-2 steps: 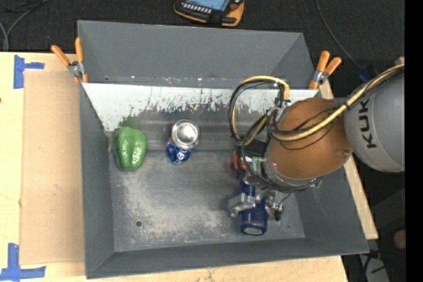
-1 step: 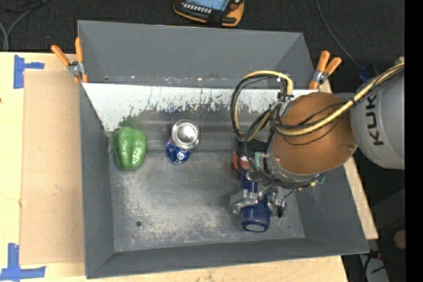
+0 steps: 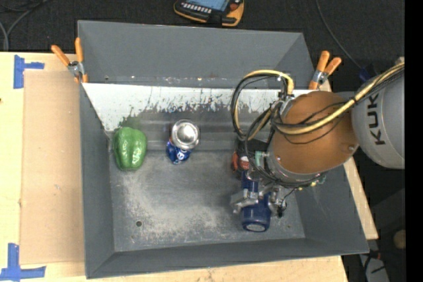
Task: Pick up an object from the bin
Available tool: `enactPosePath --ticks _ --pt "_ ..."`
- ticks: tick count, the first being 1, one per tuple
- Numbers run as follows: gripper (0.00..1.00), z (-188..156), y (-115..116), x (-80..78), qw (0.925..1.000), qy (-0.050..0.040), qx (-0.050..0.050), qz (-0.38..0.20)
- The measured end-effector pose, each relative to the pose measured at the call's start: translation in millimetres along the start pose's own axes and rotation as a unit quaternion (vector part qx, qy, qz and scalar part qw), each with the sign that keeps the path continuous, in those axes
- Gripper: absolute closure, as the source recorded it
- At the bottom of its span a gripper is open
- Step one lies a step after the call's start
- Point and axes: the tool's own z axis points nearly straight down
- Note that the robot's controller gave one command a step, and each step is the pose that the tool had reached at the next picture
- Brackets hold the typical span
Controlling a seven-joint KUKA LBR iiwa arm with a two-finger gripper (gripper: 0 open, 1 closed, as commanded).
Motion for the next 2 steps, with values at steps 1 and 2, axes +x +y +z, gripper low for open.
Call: enactPosePath --ticks 1,2 --pt "1.0 -26 1 -0.3 1.0 0.0 -0.002 0.001" --pt "1.0 -53 3 -0.9 1.0 -0.0002 -0.004 0.002"
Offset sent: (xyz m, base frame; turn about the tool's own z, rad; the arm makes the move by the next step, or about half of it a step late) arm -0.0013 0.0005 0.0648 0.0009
